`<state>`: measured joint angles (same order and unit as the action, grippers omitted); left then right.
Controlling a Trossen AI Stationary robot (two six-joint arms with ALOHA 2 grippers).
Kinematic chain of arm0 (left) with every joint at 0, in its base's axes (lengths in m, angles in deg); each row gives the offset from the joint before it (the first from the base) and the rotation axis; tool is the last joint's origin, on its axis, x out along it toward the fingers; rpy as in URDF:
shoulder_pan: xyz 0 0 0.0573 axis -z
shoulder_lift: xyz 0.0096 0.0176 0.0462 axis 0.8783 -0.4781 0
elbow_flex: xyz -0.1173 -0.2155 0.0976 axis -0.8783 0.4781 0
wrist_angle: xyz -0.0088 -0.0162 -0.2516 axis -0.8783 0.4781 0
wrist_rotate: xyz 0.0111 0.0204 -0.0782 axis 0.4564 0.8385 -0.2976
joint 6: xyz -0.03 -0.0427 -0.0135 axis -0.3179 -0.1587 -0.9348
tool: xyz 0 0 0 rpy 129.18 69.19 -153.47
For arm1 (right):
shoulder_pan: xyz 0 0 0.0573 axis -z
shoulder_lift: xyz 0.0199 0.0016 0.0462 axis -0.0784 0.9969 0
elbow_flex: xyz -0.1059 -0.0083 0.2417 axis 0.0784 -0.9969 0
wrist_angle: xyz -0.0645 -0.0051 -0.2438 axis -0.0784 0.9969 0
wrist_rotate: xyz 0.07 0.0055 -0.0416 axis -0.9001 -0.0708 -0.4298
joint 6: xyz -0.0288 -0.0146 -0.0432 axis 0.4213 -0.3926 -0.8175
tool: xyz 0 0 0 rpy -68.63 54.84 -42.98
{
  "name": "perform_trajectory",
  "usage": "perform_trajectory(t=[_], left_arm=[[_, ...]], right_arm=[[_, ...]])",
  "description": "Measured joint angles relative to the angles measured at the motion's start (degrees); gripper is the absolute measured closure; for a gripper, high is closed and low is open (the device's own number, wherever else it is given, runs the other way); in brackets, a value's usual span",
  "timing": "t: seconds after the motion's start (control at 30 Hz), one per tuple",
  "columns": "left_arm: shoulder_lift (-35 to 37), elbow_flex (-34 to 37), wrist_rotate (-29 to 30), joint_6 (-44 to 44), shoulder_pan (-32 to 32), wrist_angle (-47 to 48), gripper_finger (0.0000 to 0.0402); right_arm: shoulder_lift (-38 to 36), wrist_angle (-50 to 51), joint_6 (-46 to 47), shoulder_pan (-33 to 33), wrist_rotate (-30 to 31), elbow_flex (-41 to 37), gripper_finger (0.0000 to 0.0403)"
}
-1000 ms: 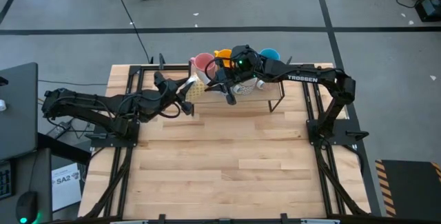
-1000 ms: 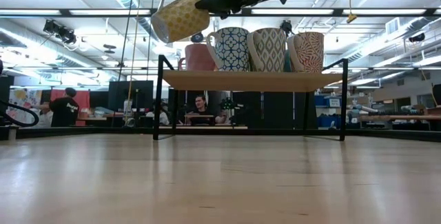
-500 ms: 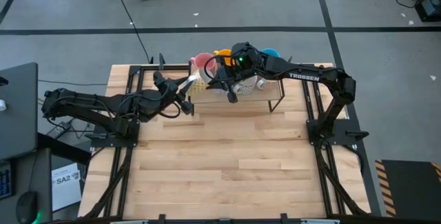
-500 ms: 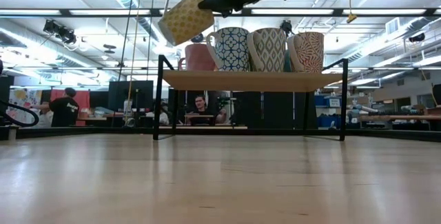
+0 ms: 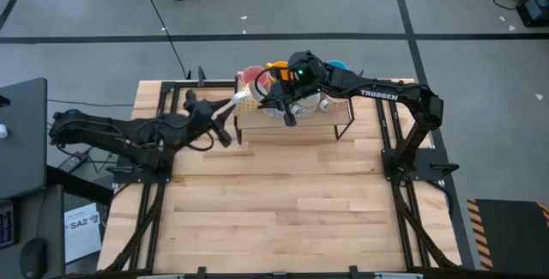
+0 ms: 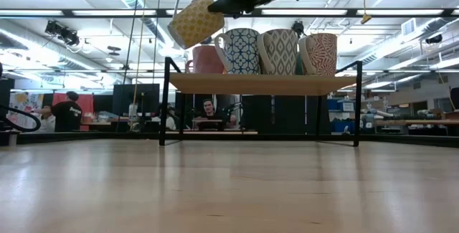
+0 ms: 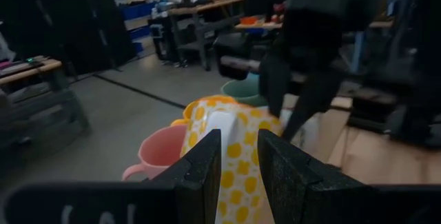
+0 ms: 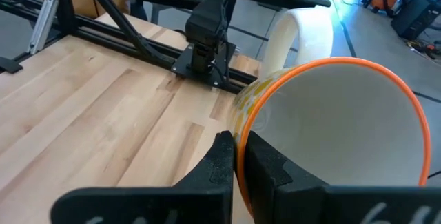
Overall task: Place coffee mugs
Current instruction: Put the white-yellow mug on the shelf
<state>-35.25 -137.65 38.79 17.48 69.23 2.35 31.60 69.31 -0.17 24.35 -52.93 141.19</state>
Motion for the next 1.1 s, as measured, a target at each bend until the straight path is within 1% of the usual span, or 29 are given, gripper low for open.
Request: perform_trajectory(t=[0.2,0.33,0.43,0.7,0.77,0.9,1.03,1.1], left_arm=[[4.3,0.0,0.6,0.0,2.9,0.8,0.0299],[5.2,0.0,3.8,-0.1,2.8,2.7,0.0299],[4.8,0.0,6.2,-1.2,1.9,6.7,0.0299],[1.9,0.0,6.2,-9.7,-4.3,17.1,0.0307],[0.6,0.0,5.4,-10.4,-6.1,17.9,0.0311],[-1.6,0.0,1.0,-10.6,-8.7,17.3,0.0317],[-3.7,0.0,-0.8,-10.6,-10.5,17.5,0.0317],[-4.5,0.0,-2.1,-10.6,-11.2,17.4,0.0317]], right_arm=[[0.0,1.2,-0.6,-0.1,-0.1,0.0,0.038],[0.0,2.5,-1.3,-0.1,-0.1,0.0,0.038],[0.0,2.8,-1.6,-0.1,-0.2,0.0,0.038],[0.0,4.2,-1.7,-0.1,-0.3,1.0,0.038],[0.0,5.2,-1.9,-0.1,-0.3,2.1,0.038],[0.0,6.9,-3.5,-0.1,0.2,3.5,0.038],[0.0,7.8,-4.1,-0.1,0.4,3.7,0.038],[0.0,9.0,-4.9,-0.1,1.5,3.7,0.038]])
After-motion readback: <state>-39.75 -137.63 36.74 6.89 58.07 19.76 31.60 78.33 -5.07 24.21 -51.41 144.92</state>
